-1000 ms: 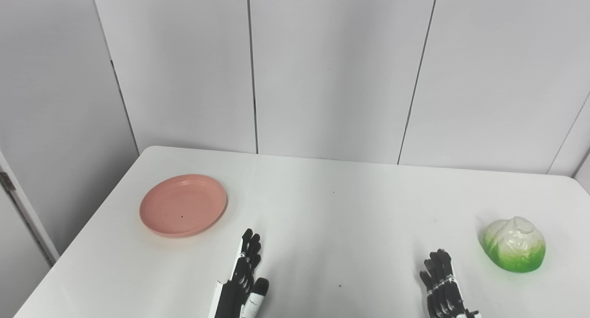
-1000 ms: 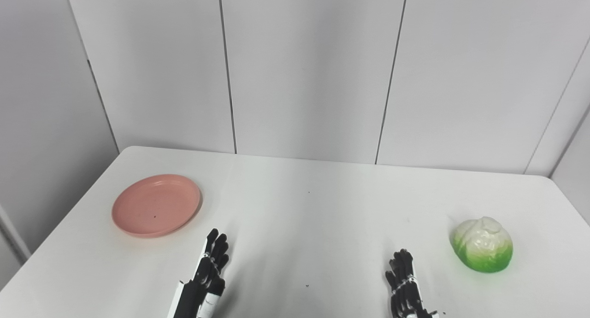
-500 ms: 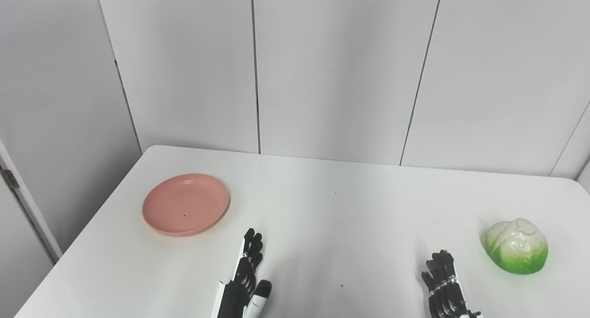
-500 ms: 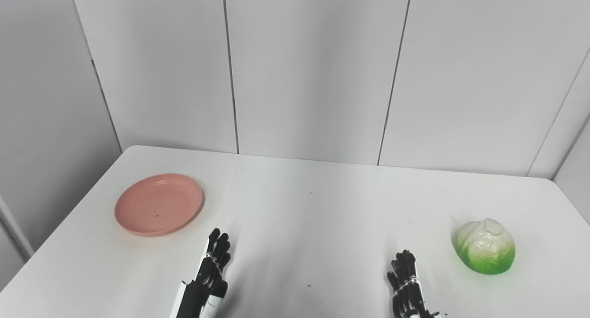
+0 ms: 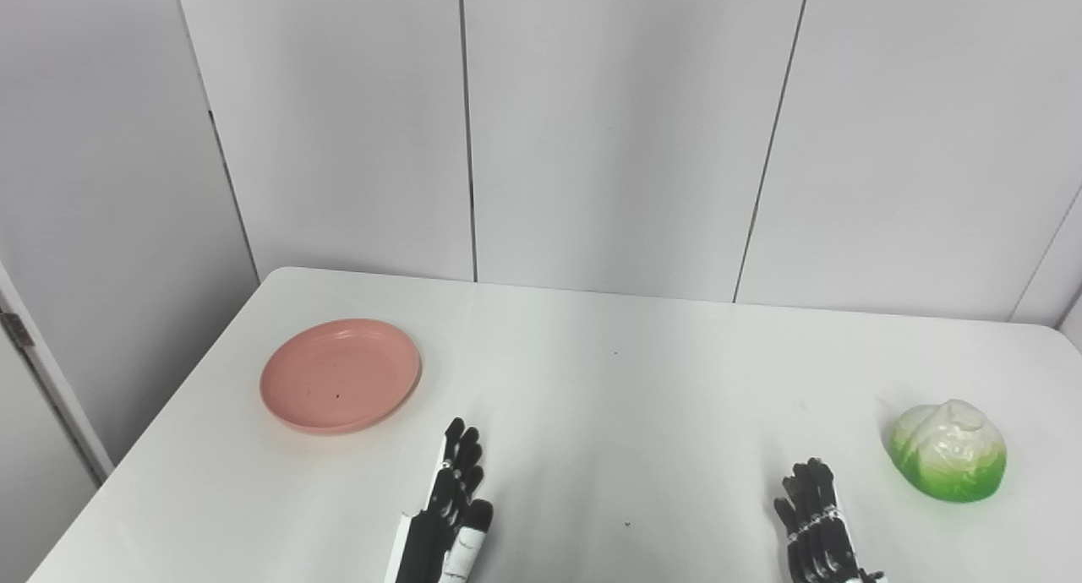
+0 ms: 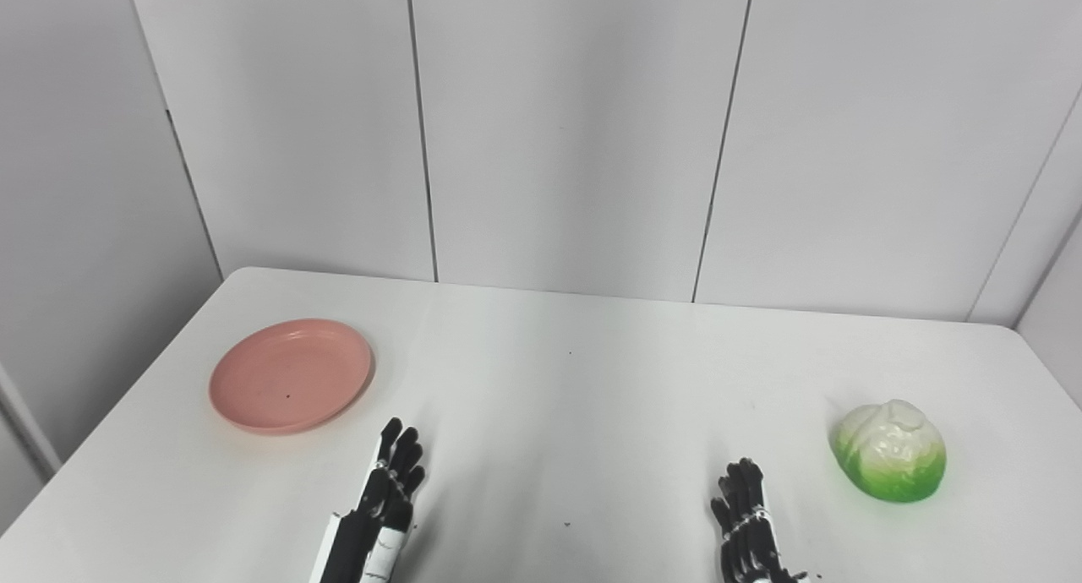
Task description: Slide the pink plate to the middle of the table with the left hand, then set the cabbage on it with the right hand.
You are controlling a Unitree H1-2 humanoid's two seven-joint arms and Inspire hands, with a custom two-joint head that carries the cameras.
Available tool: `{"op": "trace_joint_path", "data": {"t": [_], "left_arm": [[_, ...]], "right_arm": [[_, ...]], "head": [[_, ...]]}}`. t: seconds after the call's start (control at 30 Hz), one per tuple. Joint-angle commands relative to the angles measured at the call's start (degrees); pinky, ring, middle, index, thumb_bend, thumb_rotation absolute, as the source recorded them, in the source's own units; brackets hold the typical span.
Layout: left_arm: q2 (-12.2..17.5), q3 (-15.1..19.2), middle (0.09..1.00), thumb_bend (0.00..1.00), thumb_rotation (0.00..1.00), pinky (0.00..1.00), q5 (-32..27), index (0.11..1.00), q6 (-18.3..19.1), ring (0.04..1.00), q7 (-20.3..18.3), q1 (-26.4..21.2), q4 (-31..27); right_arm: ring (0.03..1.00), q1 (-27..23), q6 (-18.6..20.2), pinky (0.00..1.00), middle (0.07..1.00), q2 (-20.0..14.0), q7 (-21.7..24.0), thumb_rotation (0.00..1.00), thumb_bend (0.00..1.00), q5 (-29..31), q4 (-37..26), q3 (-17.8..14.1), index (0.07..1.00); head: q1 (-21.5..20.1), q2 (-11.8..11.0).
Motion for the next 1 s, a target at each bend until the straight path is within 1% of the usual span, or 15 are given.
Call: {"op": "trace_joint_path", "data": {"t": [0.0,0.1,0.2,0.33,0.53,0.6,0.7,0.83,0.97], "left_arm": [[1.1,0.3,0.985,0.94,0.83,1.00,0.4,1.000,1.2,0.981,-0.4,5.0,-4.3],[1.6,0.4,0.986,0.95,0.83,1.00,0.1,1.000,3.4,0.967,-0.5,5.2,-7.0],[2.2,0.4,0.992,0.96,0.83,1.00,-1.0,1.000,7.1,0.970,-1.1,5.5,-10.6],[2.1,0.3,0.996,0.97,0.83,1.00,-0.8,1.000,11.0,0.979,-1.5,5.5,-14.4],[2.2,0.4,1.000,0.98,0.83,0.99,-0.5,1.000,14.6,0.988,-2.3,4.9,-18.1],[2.3,0.6,1.000,0.98,0.84,0.98,-0.6,1.000,16.7,0.986,-2.5,4.6,-19.9],[2.5,1.3,1.000,0.98,0.83,0.97,-1.2,1.000,19.1,0.989,-2.7,3.8,-21.9],[2.9,2.6,1.000,0.97,0.83,1.00,-1.8,1.000,21.2,1.000,-2.9,2.5,-23.6],[4.0,5.0,1.000,0.98,0.85,1.00,-3.0,1.000,24.0,1.000,-3.0,0.4,-25.8]], "right_arm": [[1.000,1.2,4.1,1.00,1.000,-2.6,-1.0,1.00,0.93,-0.4,6.0,-1.7,1.000],[1.000,1.4,4.2,1.00,1.000,-2.4,-1.2,1.00,0.93,-0.6,5.7,-1.6,1.000],[1.000,1.5,4.0,1.00,1.000,-2.2,-1.4,1.00,0.92,-0.8,5.5,-1.6,1.000],[1.000,1.5,4.0,1.00,1.000,-2.2,-1.4,1.00,0.92,-1.0,5.5,-1.6,1.000],[1.000,1.5,4.3,1.00,1.000,-2.3,-1.0,1.00,0.91,-0.5,5.4,-1.4,1.000],[1.000,1.5,4.4,1.00,1.000,-2.3,-1.0,1.00,0.91,-0.4,5.2,-1.4,1.000],[1.000,1.5,4.6,1.00,1.000,-2.4,-1.0,1.00,0.91,-0.3,5.1,-1.4,1.000],[1.000,1.6,4.8,1.00,1.000,-2.4,-0.9,1.00,0.91,-0.2,4.9,-1.4,1.000],[1.000,1.6,4.6,1.00,1.000,-2.4,-1.0,1.00,0.90,-0.5,4.8,-1.3,1.000]], "head": [[-0.1,0.1],[-0.4,0.4],[-0.7,0.6],[-0.7,0.6],[-0.7,0.8],[-0.8,1.0],[-0.8,1.0],[-0.8,1.1],[-0.8,1.2]]}}
